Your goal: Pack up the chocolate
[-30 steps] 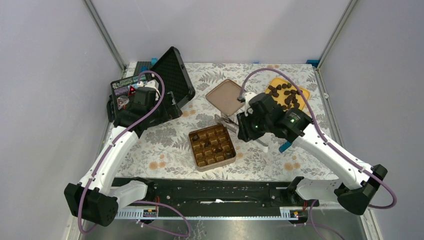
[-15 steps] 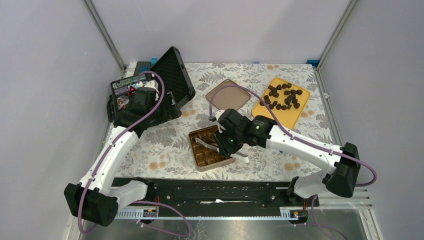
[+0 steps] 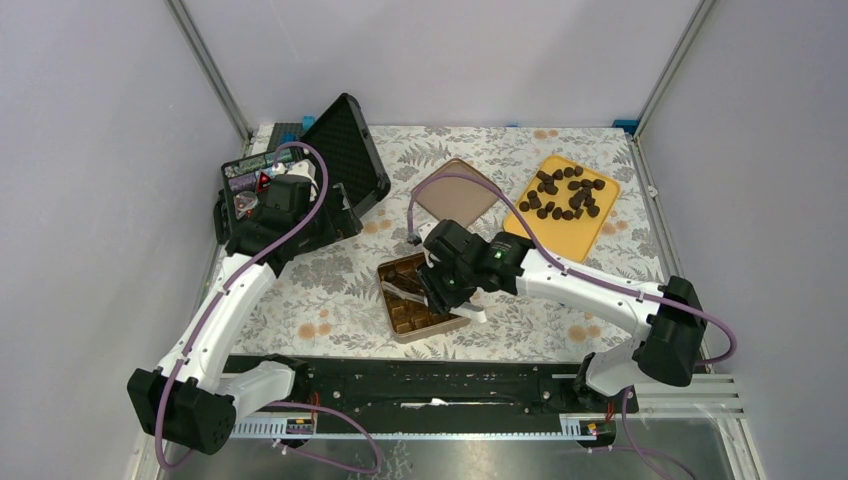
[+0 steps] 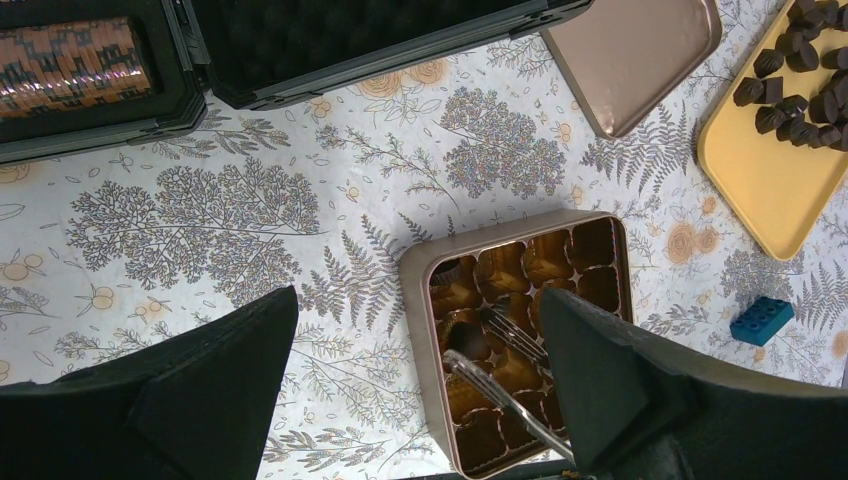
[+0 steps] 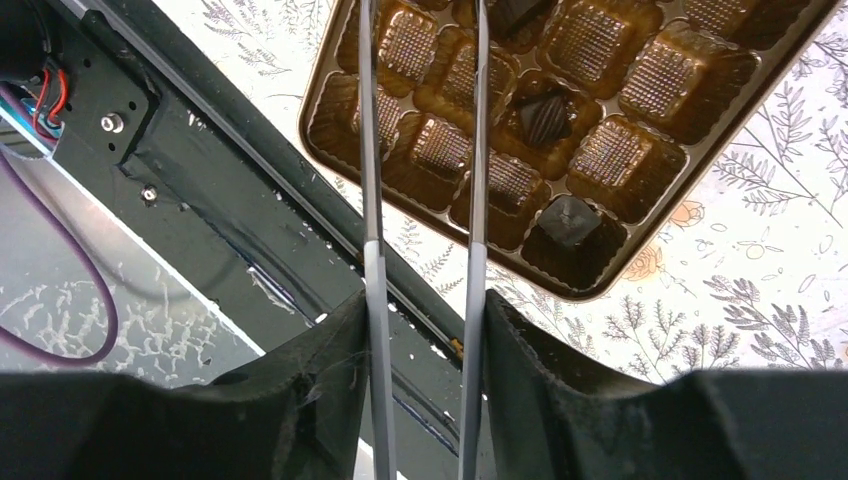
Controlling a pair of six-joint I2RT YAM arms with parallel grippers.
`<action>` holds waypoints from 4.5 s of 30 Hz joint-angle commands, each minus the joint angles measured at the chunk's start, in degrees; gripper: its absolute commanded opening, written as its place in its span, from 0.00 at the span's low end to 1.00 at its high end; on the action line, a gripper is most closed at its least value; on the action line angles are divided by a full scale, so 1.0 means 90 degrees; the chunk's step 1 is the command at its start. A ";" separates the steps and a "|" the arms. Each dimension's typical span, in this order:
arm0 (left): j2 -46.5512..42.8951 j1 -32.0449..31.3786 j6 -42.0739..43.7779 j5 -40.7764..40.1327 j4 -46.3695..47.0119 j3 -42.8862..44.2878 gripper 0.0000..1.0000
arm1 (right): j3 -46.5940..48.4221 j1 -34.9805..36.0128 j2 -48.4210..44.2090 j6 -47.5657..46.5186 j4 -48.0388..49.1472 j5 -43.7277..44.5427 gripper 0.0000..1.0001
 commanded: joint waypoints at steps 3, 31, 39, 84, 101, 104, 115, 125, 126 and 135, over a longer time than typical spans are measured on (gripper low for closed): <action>-0.0089 0.0021 0.0012 -0.0083 0.0048 0.0261 0.99 | 0.0105 0.0100 0.0063 0.0016 0.0269 -0.0077 0.53; -0.0038 0.0021 0.0032 -0.0063 0.0065 0.0249 0.99 | -0.0831 -0.3520 -0.2101 0.0168 -0.0414 0.1726 0.13; -0.0113 0.0023 0.0066 -0.0110 0.0054 0.0156 0.99 | -0.0969 -0.4023 -0.1999 0.0295 -0.0536 0.1835 0.15; 0.0027 0.0021 -0.0054 0.0136 0.0175 0.0179 0.99 | -0.4098 -0.1927 -0.0991 0.1606 0.2923 0.2839 0.34; -0.0079 0.0021 -0.0063 0.0087 0.0175 0.0043 0.99 | -0.3711 -0.1890 0.0099 0.2116 0.2385 0.2880 0.42; -0.0094 0.0021 -0.0054 0.0083 0.0175 0.0023 0.99 | -0.3589 -0.1868 0.0339 0.2220 0.2232 0.2949 0.43; -0.0093 0.0021 -0.0041 0.0064 0.0175 0.0000 0.99 | -0.3549 -0.1820 0.0521 0.2403 0.2129 0.2877 0.50; -0.0115 0.0021 -0.0044 0.0047 0.0175 -0.0010 0.99 | -0.3492 -0.1795 0.0371 0.2361 0.1945 0.2832 0.50; -0.0112 0.0026 -0.0044 0.0053 0.0175 -0.0017 0.99 | -0.3484 -0.1776 0.0329 0.2373 0.1900 0.2858 0.55; -0.0118 0.0021 -0.0054 0.0048 0.0183 -0.0028 0.99 | -0.3622 -0.1647 0.0237 0.2594 0.1877 0.2892 0.61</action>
